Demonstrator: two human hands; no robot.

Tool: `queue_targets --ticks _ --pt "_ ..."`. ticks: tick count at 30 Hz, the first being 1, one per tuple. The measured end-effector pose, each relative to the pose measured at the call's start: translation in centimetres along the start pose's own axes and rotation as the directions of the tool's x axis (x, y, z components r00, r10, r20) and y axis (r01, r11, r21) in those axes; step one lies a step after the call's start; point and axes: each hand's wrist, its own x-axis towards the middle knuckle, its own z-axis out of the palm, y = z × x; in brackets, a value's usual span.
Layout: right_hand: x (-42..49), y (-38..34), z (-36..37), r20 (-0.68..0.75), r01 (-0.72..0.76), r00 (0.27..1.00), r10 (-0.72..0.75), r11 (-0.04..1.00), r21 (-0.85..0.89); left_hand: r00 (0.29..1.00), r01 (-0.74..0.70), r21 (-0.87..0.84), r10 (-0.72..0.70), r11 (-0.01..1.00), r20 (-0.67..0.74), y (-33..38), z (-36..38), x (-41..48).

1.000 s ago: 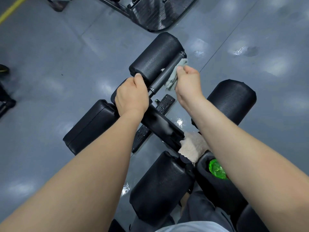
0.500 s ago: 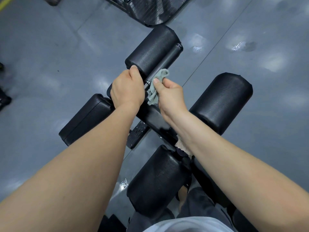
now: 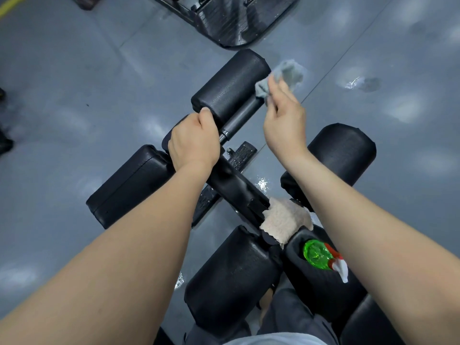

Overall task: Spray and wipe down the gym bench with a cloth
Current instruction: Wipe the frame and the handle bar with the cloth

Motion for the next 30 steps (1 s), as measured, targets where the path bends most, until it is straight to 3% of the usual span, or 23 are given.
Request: queue_targets --ticks 2,5,9,15,19,24,30 --pt "-0.2 -0.2 -0.3 0.096 0.194 0.978 -0.183 0.974 -0.12 1.0 0.003 0.006 -0.003 1.0 0.002 0.1 -0.1 0.1" --pt "1.0 -0.2 -0.7 0.289 0.476 0.874 -0.391 0.81 -0.344 1.0 -0.007 0.005 0.007 1.0 0.004 0.0 -0.1 0.0" --pt "3.6 -1.4 -1.8 0.473 0.582 0.804 -0.36 0.641 -0.502 1.0 -0.019 -0.01 0.019 1.0 0.003 -0.1 0.0 0.1" --pt "5.9 -2.4 -0.9 0.506 0.538 0.835 -0.215 0.513 -0.669 1.0 0.0 -0.029 0.0 1.0 0.001 -0.1 -0.1 0.0" --pt "6.0 -3.4 -0.2 0.558 0.573 0.807 -0.194 0.485 -0.661 1.0 0.026 -0.048 -0.026 0.999 0.003 0.0 -0.2 -0.1" --pt "4.6 -4.2 0.2 0.662 0.683 0.709 -0.242 0.472 -0.558 0.998 0.065 -0.071 -0.066 0.995 -0.005 0.1 -0.2 0.0" --pt "0.3 -4.1 1.3 0.688 0.71 0.613 -0.388 0.652 -0.265 0.996 0.047 -0.078 -0.052 0.996 -0.068 -0.4 0.2 0.3"
